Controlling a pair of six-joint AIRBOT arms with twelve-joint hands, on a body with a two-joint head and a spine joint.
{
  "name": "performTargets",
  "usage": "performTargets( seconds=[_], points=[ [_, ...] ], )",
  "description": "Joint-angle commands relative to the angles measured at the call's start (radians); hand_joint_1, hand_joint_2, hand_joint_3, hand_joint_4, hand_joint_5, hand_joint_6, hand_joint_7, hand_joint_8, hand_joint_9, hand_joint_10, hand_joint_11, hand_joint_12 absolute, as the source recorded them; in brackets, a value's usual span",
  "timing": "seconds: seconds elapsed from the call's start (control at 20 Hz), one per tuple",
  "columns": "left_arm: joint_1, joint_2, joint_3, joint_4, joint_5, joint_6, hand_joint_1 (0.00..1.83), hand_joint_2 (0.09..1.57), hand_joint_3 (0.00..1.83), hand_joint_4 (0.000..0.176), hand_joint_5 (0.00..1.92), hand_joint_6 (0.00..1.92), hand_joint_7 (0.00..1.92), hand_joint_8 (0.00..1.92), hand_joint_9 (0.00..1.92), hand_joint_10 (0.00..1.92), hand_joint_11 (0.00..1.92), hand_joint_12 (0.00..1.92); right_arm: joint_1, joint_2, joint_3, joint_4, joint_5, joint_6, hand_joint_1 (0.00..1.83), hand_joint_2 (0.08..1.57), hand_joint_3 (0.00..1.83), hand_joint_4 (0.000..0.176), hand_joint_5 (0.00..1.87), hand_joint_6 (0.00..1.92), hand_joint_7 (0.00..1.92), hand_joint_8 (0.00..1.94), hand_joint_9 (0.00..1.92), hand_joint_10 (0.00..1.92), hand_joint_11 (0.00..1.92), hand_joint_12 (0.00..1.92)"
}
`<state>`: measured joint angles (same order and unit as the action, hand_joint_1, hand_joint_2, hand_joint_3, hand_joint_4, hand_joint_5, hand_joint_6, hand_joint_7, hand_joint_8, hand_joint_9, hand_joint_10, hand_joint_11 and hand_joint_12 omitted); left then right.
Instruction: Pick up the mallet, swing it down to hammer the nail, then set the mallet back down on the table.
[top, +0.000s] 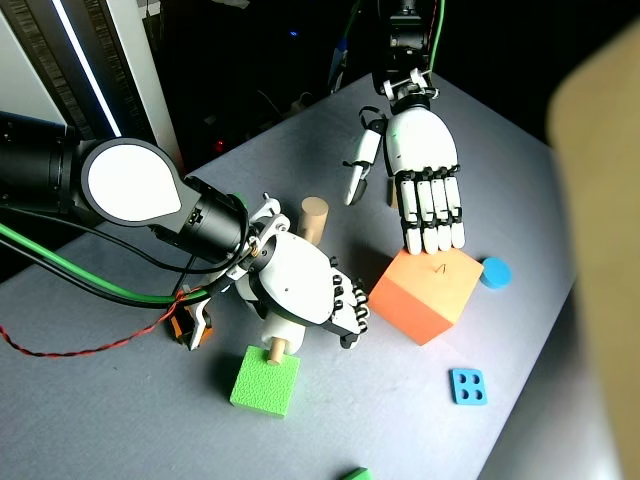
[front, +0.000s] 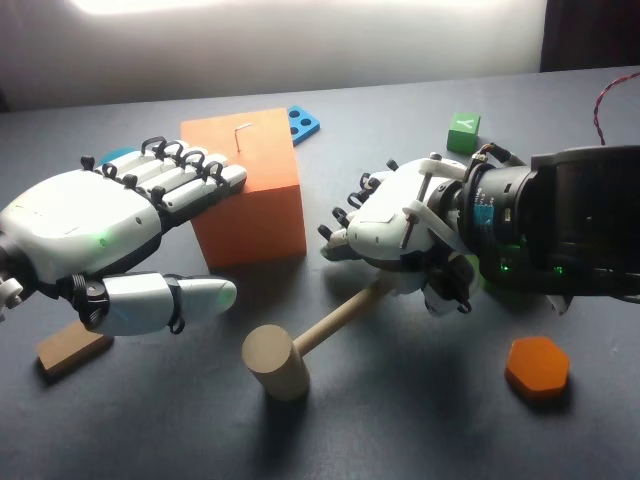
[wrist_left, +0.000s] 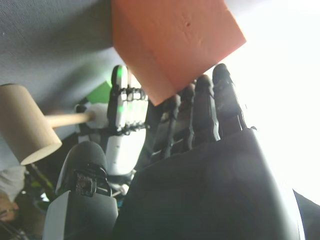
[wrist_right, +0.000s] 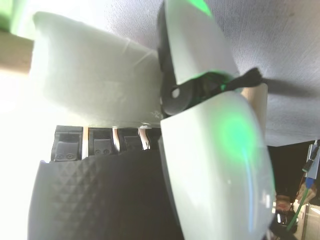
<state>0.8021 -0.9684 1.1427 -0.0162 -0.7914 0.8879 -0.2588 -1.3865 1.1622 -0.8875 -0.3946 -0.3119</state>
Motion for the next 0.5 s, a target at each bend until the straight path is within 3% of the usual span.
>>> performTargets(
  seconds=[0.0, 0.2, 0.3, 0.35, 0.4, 0.45],
  points=[
    [-0.005, -0.001, 0.004, -0.011, -0.095, -0.005, 0.00, 1.26, 0.00, 0.000, 0.03, 0.00, 0.00, 0.00, 0.00, 0.00, 0.00, 0.00, 0.001, 0.002, 0.003, -0.028, 0.043, -0.001, 1.36, 0.97, 0.01, 0.000, 0.33, 0.02, 0.35, 0.01, 0.35, 0.04, 0.00, 1.29],
    [-0.005, -0.002, 0.004, -0.011, -0.084, -0.013, 0.00, 1.26, 0.00, 0.000, 0.03, 0.00, 0.00, 0.00, 0.00, 0.00, 0.00, 0.00, 0.001, 0.002, 0.003, -0.028, 0.043, -0.001, 1.38, 1.02, 0.02, 0.000, 0.32, 0.00, 0.37, 0.01, 0.41, 0.05, 0.00, 1.33],
    [-0.003, -0.004, 0.004, -0.011, -0.081, -0.023, 0.00, 1.26, 0.00, 0.000, 0.05, 0.01, 0.02, 0.01, 0.00, 0.00, 0.00, 0.00, -0.001, 0.003, 0.003, -0.028, 0.042, -0.001, 1.40, 0.99, 0.00, 0.000, 0.49, 0.04, 0.57, 0.04, 0.60, 0.10, 0.11, 1.30],
    [-0.003, -0.005, 0.004, -0.011, -0.079, -0.026, 0.00, 1.26, 0.00, 0.000, 0.08, 0.02, 0.05, 0.02, 0.02, 0.01, 0.01, 0.00, -0.002, 0.003, 0.003, -0.028, 0.042, -0.001, 1.44, 0.98, 0.00, 0.000, 0.65, 0.11, 0.75, 0.11, 0.75, 0.16, 0.26, 1.37],
    [-0.003, -0.005, 0.005, -0.011, -0.078, -0.028, 0.00, 1.26, 0.00, 0.000, 0.07, 0.01, 0.03, 0.01, 0.01, 0.00, 0.00, 0.00, -0.002, 0.003, 0.003, -0.028, 0.042, -0.001, 1.47, 1.12, 0.00, 0.000, 0.74, 0.24, 0.81, 0.98, 0.85, 1.01, 0.40, 1.46],
    [-0.003, -0.006, 0.005, -0.014, -0.078, -0.028, 0.00, 1.26, 0.00, 0.000, 0.06, 0.01, 0.03, 0.01, 0.01, 0.00, 0.00, 0.00, -0.002, 0.003, 0.002, -0.028, 0.042, 0.000, 1.38, 1.17, 0.00, 0.000, 0.68, 1.11, 0.87, 1.20, 0.85, 1.27, 0.54, 1.64]
  ],
)
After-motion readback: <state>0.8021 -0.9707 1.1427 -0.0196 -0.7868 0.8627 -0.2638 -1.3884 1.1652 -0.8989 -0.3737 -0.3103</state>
